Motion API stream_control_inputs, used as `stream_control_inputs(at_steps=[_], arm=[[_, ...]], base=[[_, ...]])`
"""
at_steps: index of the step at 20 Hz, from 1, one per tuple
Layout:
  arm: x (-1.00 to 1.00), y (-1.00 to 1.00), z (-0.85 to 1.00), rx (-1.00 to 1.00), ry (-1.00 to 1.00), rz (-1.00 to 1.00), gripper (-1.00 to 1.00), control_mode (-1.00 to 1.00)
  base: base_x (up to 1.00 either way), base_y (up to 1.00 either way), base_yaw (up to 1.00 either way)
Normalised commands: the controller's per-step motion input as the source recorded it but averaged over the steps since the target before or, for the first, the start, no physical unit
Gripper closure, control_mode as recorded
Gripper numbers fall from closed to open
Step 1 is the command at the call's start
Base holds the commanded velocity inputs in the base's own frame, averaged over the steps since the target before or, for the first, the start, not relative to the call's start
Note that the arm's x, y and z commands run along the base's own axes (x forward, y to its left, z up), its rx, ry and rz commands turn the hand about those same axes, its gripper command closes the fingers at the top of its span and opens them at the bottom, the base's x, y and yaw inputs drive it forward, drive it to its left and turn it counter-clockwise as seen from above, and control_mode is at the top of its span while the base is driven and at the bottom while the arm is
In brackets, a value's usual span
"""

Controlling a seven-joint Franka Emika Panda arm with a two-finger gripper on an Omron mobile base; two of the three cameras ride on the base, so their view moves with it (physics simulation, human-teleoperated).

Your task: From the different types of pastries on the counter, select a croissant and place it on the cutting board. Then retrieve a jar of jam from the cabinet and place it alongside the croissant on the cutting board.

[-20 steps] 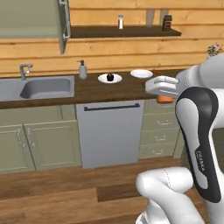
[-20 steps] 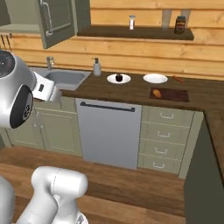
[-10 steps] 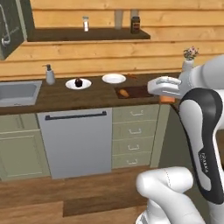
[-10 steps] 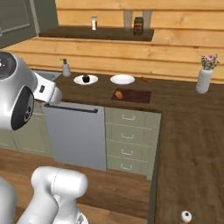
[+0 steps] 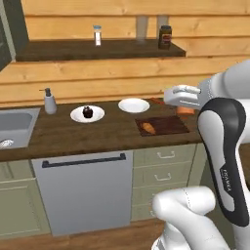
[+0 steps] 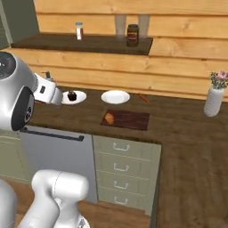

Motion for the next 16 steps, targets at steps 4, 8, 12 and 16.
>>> stream_control_inputs(at_steps=[4, 8, 12, 16], arm=[[0.0, 0.0, 0.0, 0.0, 0.0, 0.0, 1.0, 1.0], [0.0, 0.0, 0.0, 0.0, 0.0, 0.0, 1.0, 1.0], [0.0, 0.0, 0.0, 0.0, 0.0, 0.0, 1.0, 1.0], [0.0, 0.0, 0.0, 0.0, 0.0, 0.0, 1.0, 1.0]], base=[[0.93, -0.06, 0.05], [0.88, 0.0, 0.08], [0.67, 0.0, 0.13], [0.81, 0.01, 0.03]])
